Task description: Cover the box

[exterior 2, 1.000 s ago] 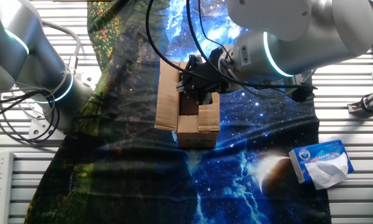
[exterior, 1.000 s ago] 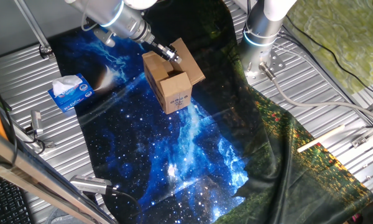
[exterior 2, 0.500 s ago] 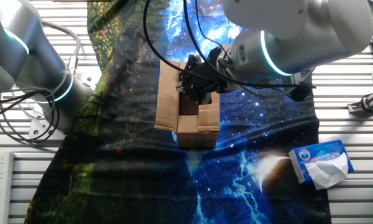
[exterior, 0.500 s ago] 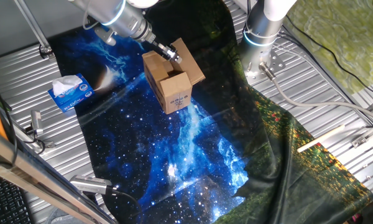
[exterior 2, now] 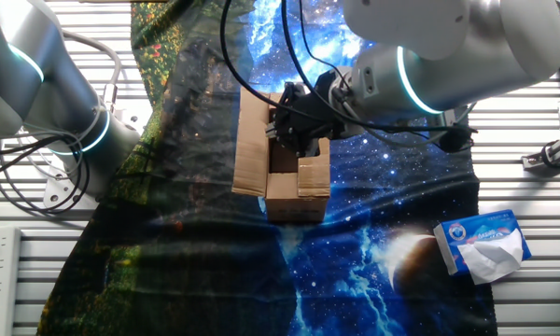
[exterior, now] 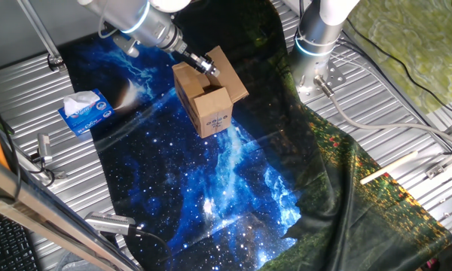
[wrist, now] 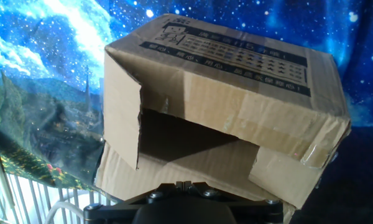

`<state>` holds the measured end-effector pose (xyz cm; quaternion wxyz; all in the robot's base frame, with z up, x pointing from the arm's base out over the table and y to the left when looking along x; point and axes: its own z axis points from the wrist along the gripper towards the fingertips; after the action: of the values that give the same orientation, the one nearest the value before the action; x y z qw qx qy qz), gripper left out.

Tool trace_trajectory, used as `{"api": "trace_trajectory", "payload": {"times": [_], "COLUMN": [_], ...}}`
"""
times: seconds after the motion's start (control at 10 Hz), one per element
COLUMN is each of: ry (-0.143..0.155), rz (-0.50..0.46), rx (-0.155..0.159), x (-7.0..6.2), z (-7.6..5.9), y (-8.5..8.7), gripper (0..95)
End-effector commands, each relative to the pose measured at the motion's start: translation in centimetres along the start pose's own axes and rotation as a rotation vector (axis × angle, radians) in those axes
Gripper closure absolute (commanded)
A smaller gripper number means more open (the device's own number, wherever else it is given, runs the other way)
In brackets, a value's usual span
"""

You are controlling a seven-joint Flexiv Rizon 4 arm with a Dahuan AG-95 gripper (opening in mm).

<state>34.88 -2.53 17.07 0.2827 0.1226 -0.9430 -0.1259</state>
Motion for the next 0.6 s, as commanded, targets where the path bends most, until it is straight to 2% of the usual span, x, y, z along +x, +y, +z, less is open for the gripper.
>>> {"api": "trace_trajectory", "payload": {"times": [0.1, 0.6], "ry": [0.022, 0.062], "rz": [0.010, 0.034], "rx": [-0.002, -0.004], "x": [-0.03, -0.03], "z": [0.00, 0.00], "y": [0.00, 0.00], "gripper": [95.0, 95.0]}}
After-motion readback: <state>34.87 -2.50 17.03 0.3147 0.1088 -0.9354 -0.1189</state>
